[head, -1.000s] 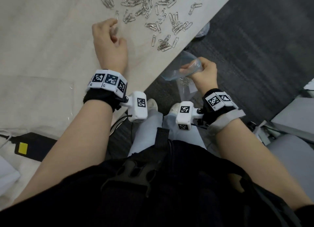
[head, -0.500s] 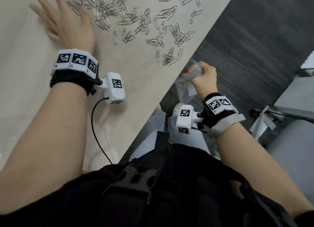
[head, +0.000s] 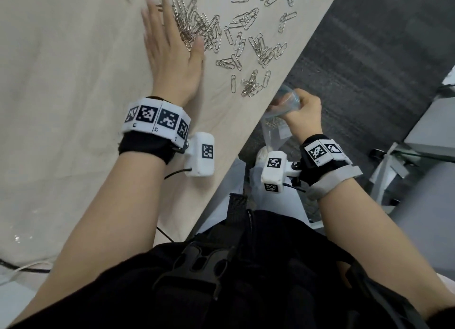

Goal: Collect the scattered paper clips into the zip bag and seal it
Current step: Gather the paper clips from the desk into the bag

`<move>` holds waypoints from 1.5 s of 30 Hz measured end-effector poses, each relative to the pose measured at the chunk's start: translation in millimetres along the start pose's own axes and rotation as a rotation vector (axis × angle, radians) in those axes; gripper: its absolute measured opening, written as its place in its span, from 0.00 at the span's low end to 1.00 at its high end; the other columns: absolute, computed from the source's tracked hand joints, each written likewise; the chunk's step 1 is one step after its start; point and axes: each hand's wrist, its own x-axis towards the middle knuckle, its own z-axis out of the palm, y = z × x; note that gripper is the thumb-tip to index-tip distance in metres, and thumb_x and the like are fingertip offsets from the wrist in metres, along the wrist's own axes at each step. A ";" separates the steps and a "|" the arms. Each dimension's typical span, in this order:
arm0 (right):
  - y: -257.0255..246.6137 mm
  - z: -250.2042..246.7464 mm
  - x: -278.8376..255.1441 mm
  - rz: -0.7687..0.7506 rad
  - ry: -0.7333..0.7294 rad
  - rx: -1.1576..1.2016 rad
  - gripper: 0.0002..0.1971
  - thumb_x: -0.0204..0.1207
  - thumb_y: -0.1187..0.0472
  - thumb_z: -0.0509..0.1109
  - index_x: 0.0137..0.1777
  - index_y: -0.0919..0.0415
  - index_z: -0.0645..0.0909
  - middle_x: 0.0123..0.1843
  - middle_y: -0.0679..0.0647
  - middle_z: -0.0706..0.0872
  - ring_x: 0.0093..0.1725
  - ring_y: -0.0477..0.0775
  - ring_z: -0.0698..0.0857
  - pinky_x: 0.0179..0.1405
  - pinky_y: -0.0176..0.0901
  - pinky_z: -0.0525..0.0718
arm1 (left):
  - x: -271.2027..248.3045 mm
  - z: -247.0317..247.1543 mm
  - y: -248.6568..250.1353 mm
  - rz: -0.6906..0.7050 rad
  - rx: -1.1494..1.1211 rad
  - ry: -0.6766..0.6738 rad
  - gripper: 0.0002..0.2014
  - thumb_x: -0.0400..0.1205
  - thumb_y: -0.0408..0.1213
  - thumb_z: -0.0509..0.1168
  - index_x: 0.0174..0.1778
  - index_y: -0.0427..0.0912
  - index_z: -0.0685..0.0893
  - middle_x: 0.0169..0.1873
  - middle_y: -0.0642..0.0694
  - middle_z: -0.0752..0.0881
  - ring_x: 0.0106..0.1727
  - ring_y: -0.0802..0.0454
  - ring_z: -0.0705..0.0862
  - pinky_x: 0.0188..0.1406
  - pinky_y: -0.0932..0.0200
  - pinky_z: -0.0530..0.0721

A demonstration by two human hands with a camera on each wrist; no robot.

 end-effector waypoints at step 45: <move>-6.0 -35.0 -26.9 -0.097 -0.094 0.164 0.16 0.61 0.69 0.82 0.26 0.48 0.82 0.45 0.71 0.90 0.43 0.56 0.87 0.45 0.45 0.87 | -25.0 41.5 71.4 0.547 0.176 -0.209 0.20 0.76 0.53 0.64 0.65 0.57 0.78 0.73 0.54 0.71 0.77 0.48 0.61 0.72 0.46 0.55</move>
